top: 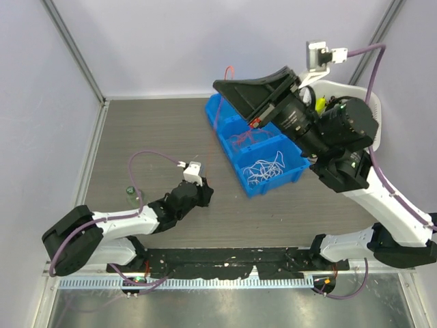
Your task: Untangle the cables
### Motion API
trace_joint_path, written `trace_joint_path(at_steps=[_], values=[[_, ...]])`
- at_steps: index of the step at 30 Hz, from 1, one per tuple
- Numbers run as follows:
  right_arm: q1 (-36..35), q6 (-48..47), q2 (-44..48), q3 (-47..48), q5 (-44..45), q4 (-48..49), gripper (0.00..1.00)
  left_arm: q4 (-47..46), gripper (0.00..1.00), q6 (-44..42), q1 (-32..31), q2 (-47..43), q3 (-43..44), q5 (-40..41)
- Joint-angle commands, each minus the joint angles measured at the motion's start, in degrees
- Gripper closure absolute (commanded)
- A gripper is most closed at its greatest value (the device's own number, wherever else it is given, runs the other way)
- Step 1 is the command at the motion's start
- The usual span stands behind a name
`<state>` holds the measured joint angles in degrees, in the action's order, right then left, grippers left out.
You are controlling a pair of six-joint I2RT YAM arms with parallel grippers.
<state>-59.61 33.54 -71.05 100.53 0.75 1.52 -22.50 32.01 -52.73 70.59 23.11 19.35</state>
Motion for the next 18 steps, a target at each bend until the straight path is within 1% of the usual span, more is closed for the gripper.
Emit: trace_joint_path(at_steps=[1, 4, 6, 8, 14, 17, 18], values=[[-0.06, -2.42, 0.3, 10.46, -1.02, 3.59, 0.99, 0.79, 0.75, 2.71, 0.52, -0.44, -2.63, 0.68], [-0.15, -5.58, -0.58, 13.37, -0.93, 0.86, 0.99, 3.77, 0.75, 3.06, 0.52, -3.6, -2.9, 0.43], [-0.15, -7.25, -0.15, 12.5, 2.66, 0.07, 0.99, 5.71, 0.73, 3.15, 0.52, -7.55, -2.99, -0.98], [-0.15, -8.92, 0.29, 11.36, 4.25, 0.06, 0.99, 5.28, 0.69, 3.15, 0.44, -10.54, -4.21, -2.21], [-0.15, -13.76, -0.41, 11.0, 8.11, -1.08, 0.99, 7.03, 0.43, 3.76, 0.52, -19.95, -7.03, -4.93], [-0.15, -17.09, -0.85, 10.39, 10.66, -1.17, 0.99, 8.26, 0.32, 3.06, 0.61, -25.22, -7.03, -8.79], [-0.15, -17.97, -1.11, 10.47, 11.54, -1.17, 0.99, 9.22, 0.22, 2.71, 0.52, -26.8, -6.86, -10.11]])
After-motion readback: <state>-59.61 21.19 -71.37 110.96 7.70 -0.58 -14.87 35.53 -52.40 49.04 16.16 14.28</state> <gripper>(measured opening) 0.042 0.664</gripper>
